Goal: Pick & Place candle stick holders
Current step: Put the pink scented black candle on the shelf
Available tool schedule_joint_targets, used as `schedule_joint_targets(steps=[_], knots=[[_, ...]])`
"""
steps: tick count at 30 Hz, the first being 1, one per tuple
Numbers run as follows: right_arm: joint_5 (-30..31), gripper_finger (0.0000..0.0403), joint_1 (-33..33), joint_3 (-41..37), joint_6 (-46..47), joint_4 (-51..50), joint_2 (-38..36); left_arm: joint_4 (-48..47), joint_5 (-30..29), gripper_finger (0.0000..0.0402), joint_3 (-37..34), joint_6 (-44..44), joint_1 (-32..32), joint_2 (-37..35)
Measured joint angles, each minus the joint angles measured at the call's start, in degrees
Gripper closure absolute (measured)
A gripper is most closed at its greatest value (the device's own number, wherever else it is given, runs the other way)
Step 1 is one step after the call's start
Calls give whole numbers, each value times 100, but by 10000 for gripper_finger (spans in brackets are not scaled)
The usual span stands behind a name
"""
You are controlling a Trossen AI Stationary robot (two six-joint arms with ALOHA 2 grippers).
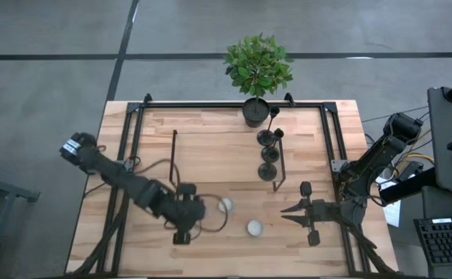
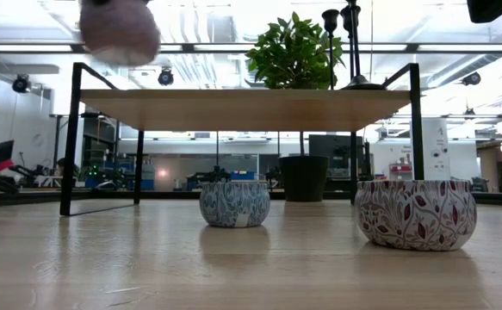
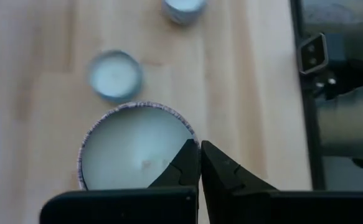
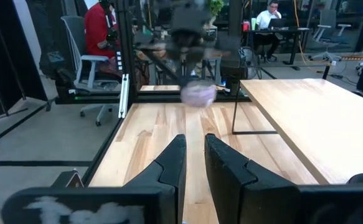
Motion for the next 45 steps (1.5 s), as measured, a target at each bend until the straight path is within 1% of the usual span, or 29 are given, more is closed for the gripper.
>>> schedule_joint_targets(steps=[7, 10, 12, 15, 18, 25, 27, 30, 34, 41, 45], knots=[[0, 351, 0, 0, 7, 2, 0, -1213, 47, 401, 1120, 1221, 1034, -10], [-2, 351, 0, 0, 13, 2, 0, -1521, 65, 401, 1366, 1587, 1539, -43], [-2, 351, 0, 0, 18, 2, 0, -1586, 192, 401, 1420, 1825, 1907, -80], [-2, 351, 0, 0, 2, 2, 0, -1621, 517, 401, 1384, 2120, 2479, -161], [-7, 351, 0, 0, 17, 2, 0, -1601, 920, 401, 1203, 2367, 3081, -270], [-9, 351, 0, 0, 4, 2, 0, -1013, 1869, 401, 379, 2595, 4360, -650], [-9, 351, 0, 0, 2, 2, 0, -861, 1999, 401, 115, 2595, 4646, -741], [-9, 351, 0, 0, 2, 2, 0, -762, 2069, 401, -259, 2597, 4907, -877], [-7, 351, 0, 0, -1, 2, 0, -639, 2077, 401, -603, 2656, 5030, -1030], [4, 351, -1, 0, -21, 2, 0, -625, 2020, 401, -676, 2630, 5068, -1110], [4, 351, 0, 0, -22, 2, 0, -617, 2020, 391, -686, 2569, 5068, -1105]])
